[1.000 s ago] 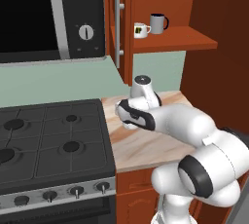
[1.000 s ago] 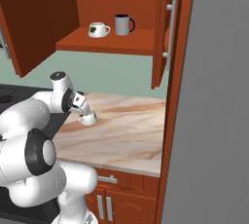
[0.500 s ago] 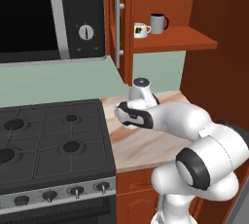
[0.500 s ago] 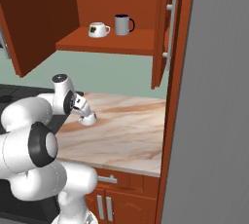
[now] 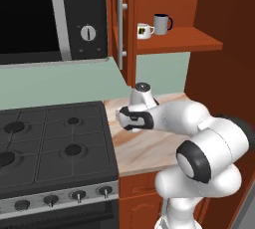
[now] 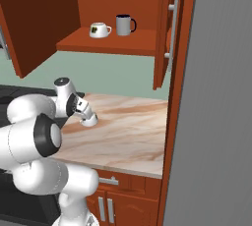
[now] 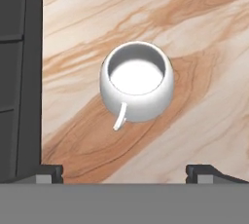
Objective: Pick the mug on the counter and place it in the cabinet with the handle facing the right, like the mugs already inside.
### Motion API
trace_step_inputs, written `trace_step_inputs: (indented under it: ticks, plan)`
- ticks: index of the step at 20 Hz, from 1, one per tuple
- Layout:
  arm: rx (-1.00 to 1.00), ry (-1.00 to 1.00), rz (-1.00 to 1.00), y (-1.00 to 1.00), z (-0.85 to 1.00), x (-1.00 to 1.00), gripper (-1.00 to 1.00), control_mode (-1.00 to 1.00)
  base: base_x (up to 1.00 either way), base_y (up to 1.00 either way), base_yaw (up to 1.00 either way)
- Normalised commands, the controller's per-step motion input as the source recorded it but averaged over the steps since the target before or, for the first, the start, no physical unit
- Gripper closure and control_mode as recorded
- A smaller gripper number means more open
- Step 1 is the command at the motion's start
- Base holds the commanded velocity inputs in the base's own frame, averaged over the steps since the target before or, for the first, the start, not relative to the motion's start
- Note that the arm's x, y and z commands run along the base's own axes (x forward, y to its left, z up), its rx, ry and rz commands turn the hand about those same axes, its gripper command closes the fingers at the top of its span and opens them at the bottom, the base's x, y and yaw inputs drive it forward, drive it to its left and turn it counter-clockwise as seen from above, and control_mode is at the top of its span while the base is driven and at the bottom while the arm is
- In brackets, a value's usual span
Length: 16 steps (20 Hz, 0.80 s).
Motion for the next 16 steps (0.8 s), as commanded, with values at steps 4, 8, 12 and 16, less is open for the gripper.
trace_step_inputs:
  ticks: [4,8,12,16]
  plan:
    - [0.00,0.00,0.00,0.02,-0.11,0.13,-1.00,-1.00,0.00,0.00,0.00]
    - [0.00,0.00,0.00,0.00,-0.10,0.14,-1.00,-1.00,0.00,0.00,0.00]
    - [0.00,0.00,0.00,0.00,-0.12,0.13,-1.00,-1.00,0.00,0.00,0.00]
    - [0.00,0.00,0.00,0.00,-0.13,0.13,-1.00,-1.00,0.00,0.00,0.00]
